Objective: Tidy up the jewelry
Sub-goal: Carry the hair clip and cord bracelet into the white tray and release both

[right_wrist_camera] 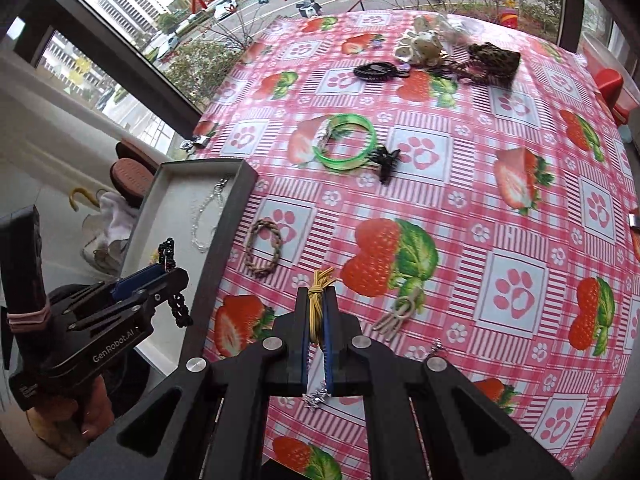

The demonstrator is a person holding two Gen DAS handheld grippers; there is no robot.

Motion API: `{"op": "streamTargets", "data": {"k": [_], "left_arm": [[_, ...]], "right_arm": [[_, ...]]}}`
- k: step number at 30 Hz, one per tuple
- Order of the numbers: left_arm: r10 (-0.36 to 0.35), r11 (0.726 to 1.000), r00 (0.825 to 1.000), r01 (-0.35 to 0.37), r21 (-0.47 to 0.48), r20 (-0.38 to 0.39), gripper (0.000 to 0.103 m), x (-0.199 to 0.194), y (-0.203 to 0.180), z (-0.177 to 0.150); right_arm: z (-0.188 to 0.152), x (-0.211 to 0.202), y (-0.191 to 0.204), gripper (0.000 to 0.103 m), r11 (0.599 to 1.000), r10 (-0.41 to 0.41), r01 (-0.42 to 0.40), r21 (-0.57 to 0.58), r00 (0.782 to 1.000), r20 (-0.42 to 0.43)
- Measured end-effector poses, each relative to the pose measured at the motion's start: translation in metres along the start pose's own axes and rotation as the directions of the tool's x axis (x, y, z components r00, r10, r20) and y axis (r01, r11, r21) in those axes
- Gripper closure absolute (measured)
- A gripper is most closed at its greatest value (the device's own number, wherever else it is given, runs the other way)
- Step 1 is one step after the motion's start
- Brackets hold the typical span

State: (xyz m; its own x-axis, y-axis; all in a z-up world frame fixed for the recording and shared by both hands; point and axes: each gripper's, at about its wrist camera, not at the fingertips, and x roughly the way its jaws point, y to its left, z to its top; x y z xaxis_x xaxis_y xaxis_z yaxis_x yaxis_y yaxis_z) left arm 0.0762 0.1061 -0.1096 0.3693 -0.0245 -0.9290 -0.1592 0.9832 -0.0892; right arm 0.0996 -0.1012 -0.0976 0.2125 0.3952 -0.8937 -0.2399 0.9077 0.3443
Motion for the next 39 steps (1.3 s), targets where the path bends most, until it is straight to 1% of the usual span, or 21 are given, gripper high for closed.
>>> {"op": "streamTargets", "data": {"k": [6,10,14,19,23,27,36,37,38,39], "left_arm": [[0.06,0.997,0.998,-0.058,-0.055,0.033,0.062,0.004,0.053,0.017],[0.091,0.993,0.994,-0.087,-0.079,0.053,0.062,0.014,0.081,0.033],[0.105,0.99,0.993,-0.099,-0.102,0.056,0.062,0.031,0.102,0.049],[0.115,0.987,0.993,-0.109,-0.121,0.036,0.062,0.055,0.115,0.06],[0.119,0.984,0.993,-0.116,-0.133,0.01,0.062,0.073,0.12,0.063],[0.127,0.983,0.992,-0.126,-0.131,-0.003,0.062,0.085,0.121,0.064],[0.146,0.981,0.989,-0.148,-0.127,-0.025,0.061,0.098,0.122,0.065],[0.161,0.979,0.987,-0.163,-0.122,-0.028,0.054,0.099,0.122,0.066],[0.18,0.976,0.983,-0.182,-0.117,-0.029,0.036,0.098,0.121,0.066],[0.195,0.974,0.981,-0.196,-0.117,-0.02,0.032,0.097,0.12,0.066]], "right_arm": [[0.034,0.033,0.059,0.097,0.991,0.092,-0.094,-0.094,0.996,-0.021],[0.057,0.06,0.093,0.097,0.979,0.134,-0.139,-0.151,0.99,-0.042],[0.078,0.089,0.119,0.097,0.968,0.173,-0.182,-0.174,0.983,-0.065],[0.099,0.126,0.143,0.097,0.959,0.188,-0.202,-0.198,0.978,-0.087],[0.106,0.152,0.147,0.097,0.962,0.177,-0.195,-0.193,0.979,-0.105],[0.108,0.172,0.14,0.097,0.97,0.163,-0.182,-0.16,0.978,-0.127],[0.107,0.197,0.124,0.097,0.985,0.111,-0.13,-0.116,0.981,-0.161],[0.107,0.197,0.123,0.097,0.985,0.11,-0.129,-0.113,0.98,-0.166],[0.107,0.198,0.123,0.097,0.986,0.106,-0.126,-0.113,0.98,-0.17],[0.107,0.199,0.123,0.096,0.986,0.103,-0.124,-0.112,0.98,-0.173]]}}
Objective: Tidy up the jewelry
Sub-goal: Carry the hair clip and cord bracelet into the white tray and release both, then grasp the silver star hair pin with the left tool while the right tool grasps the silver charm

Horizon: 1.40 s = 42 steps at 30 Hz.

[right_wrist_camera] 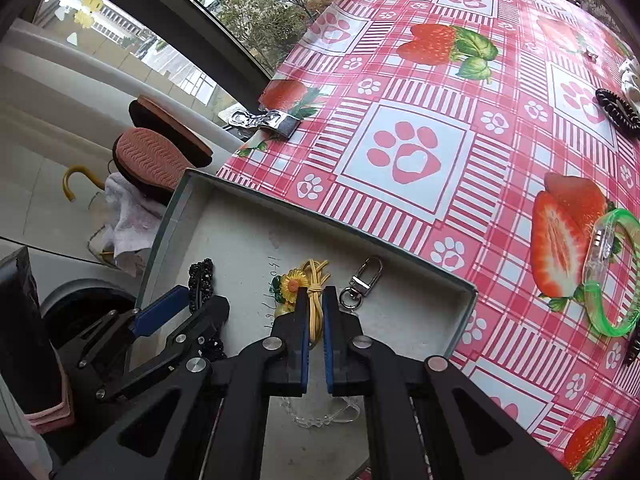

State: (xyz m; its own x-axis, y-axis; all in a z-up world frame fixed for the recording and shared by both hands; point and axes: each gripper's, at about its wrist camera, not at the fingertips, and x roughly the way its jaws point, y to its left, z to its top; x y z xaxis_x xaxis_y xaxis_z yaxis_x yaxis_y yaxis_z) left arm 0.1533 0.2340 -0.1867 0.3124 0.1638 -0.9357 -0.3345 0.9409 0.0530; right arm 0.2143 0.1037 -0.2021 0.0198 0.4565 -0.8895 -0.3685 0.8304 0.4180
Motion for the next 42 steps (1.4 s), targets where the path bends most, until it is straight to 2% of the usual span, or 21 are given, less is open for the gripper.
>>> {"op": "streamTargets", "data": {"k": [1,2,3,5,11,12,13,14,20,24,26,29,36,42], "left_arm": [[0.007,1.0,1.0,-0.007,-0.001,0.013,0.032,-0.002,0.0,0.0],[0.01,1.0,1.0,-0.01,-0.002,0.016,0.032,-0.004,0.0,0.0],[0.01,1.0,1.0,-0.01,-0.005,0.011,0.032,-0.004,0.001,0.0],[0.002,1.0,1.0,-0.002,-0.009,0.002,0.032,-0.005,0.002,0.001],[0.015,1.0,1.0,-0.015,-0.015,0.005,0.031,-0.013,0.003,-0.002],[0.015,1.0,1.0,-0.015,-0.015,0.005,0.027,-0.015,0.002,-0.003],[0.019,1.0,1.0,-0.019,-0.016,0.008,0.007,-0.017,0.002,-0.004],[0.024,1.0,0.999,-0.023,-0.02,0.022,0.0,-0.02,0.002,-0.005],[0.038,0.999,0.998,-0.04,0.029,0.054,0.0,-0.036,-0.008,-0.014],[0.022,0.998,0.997,-0.026,0.056,0.07,0.0,-0.048,-0.015,-0.019],[-0.002,0.998,0.998,-0.002,0.069,0.065,0.0,-0.054,-0.021,-0.022],[-0.045,0.995,0.998,0.04,0.09,0.052,0.0,-0.063,-0.035,-0.026],[-0.093,0.977,0.995,0.082,0.197,0.045,0.0,-0.087,-0.089,-0.043],[-0.122,0.949,0.992,0.112,0.294,0.015,0.0,-0.097,-0.136,-0.067]], "right_arm": [[0.0,-0.001,-0.001,0.095,1.0,0.0,0.0,0.005,1.0,-0.002],[0.001,-0.002,-0.001,0.087,1.0,0.002,-0.002,0.011,1.0,-0.003],[0.001,-0.003,-0.002,0.07,1.0,0.009,-0.009,0.017,1.0,0.0],[0.002,-0.009,-0.002,0.052,0.999,0.028,-0.029,0.024,0.999,0.02],[0.003,-0.035,0.0,0.052,0.998,0.058,-0.06,0.022,0.996,0.072],[0.002,-0.039,0.0,0.051,0.998,0.064,-0.066,0.022,0.995,0.077],[0.002,-0.044,0.0,0.051,0.997,0.068,-0.07,0.022,0.994,0.081],[0.0,-0.048,0.0,0.05,0.997,0.069,-0.071,0.022,0.994,0.085],[-0.01,-0.072,-0.008,0.046,0.997,0.066,-0.071,0.043,0.992,0.109],[-0.022,-0.089,-0.02,0.026,0.995,0.058,-0.068,0.069,0.99,0.13],[-0.03,-0.099,-0.029,0.021,0.995,0.047,-0.06,0.085,0.989,0.143],[-0.041,-0.115,-0.045,0.018,0.992,0.008,-0.029,0.126,0.986,0.168],[-0.076,-0.154,-0.094,0.016,0.974,-0.069,0.021,0.226,0.976,0.206],[-0.115,-0.185,-0.142,0.016,0.946,-0.152,0.088,0.311,0.97,0.188]]}}
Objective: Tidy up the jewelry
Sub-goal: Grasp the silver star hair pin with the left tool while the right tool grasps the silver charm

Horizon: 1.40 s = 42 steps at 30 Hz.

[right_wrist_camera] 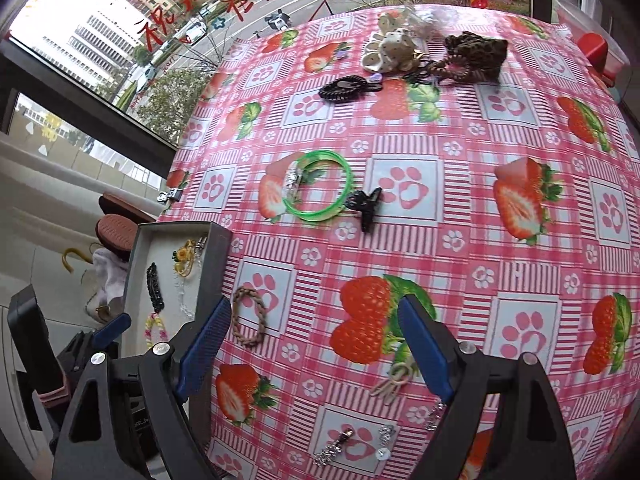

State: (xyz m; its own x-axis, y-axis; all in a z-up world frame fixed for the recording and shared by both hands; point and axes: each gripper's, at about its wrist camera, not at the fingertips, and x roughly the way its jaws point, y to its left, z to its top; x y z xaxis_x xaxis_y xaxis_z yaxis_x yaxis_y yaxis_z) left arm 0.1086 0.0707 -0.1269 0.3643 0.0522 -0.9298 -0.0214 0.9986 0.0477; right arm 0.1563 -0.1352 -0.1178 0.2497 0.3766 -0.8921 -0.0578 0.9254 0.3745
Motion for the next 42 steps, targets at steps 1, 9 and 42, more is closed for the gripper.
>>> {"op": "streamTargets", "data": {"k": [1,9,42], "left_arm": [[-0.009,1.0,1.0,0.01,0.014,-0.007,0.0,0.0,-0.008,-0.002],[-0.066,0.994,0.995,0.071,0.08,-0.071,0.0,0.005,-0.06,-0.029],[-0.091,0.982,0.983,0.116,0.15,-0.159,0.015,0.032,-0.116,-0.106]], "right_arm": [[-0.004,-0.006,-0.01,0.016,1.0,-0.018,0.018,0.012,1.0,0.0],[-0.046,-0.031,-0.076,0.016,0.987,-0.134,0.136,0.081,0.99,-0.035],[-0.09,0.026,-0.067,0.037,0.973,-0.216,0.201,-0.11,0.965,-0.148]]}}
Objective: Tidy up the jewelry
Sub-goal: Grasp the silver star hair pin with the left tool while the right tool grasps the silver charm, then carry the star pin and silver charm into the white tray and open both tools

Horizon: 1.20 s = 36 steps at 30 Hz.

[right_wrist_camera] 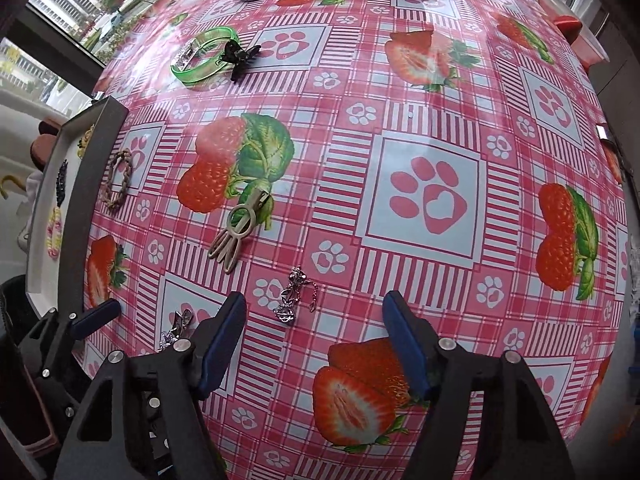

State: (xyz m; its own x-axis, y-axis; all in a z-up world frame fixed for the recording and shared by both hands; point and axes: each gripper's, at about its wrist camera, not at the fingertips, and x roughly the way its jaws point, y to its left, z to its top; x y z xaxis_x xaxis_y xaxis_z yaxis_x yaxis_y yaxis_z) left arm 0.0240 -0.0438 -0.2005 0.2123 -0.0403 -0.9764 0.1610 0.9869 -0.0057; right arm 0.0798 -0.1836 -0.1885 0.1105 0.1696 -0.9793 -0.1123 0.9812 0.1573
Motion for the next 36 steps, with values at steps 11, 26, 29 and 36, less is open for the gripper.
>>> {"op": "streamTargets", "data": {"k": [11,26,29,36], "left_arm": [[-0.021,0.999,1.0,0.021,0.048,0.017,0.048,-0.006,-0.03,0.014],[-0.138,0.988,0.99,0.138,-0.073,-0.001,0.08,-0.012,0.008,0.021],[-0.138,0.988,0.99,0.138,-0.07,0.011,0.08,-0.019,0.013,0.019],[-0.134,0.989,0.99,0.137,-0.06,0.042,0.08,-0.037,0.022,0.018]], "right_arm": [[0.004,0.013,0.038,0.067,0.976,-0.156,0.155,-0.154,0.988,0.005],[-0.002,0.0,0.013,0.091,1.0,0.008,-0.008,0.017,1.0,0.009],[-0.007,-0.006,0.003,0.091,0.998,0.042,-0.043,0.043,0.999,0.018],[-0.015,-0.026,-0.009,0.091,0.992,0.095,-0.098,0.079,0.994,0.045]]}}
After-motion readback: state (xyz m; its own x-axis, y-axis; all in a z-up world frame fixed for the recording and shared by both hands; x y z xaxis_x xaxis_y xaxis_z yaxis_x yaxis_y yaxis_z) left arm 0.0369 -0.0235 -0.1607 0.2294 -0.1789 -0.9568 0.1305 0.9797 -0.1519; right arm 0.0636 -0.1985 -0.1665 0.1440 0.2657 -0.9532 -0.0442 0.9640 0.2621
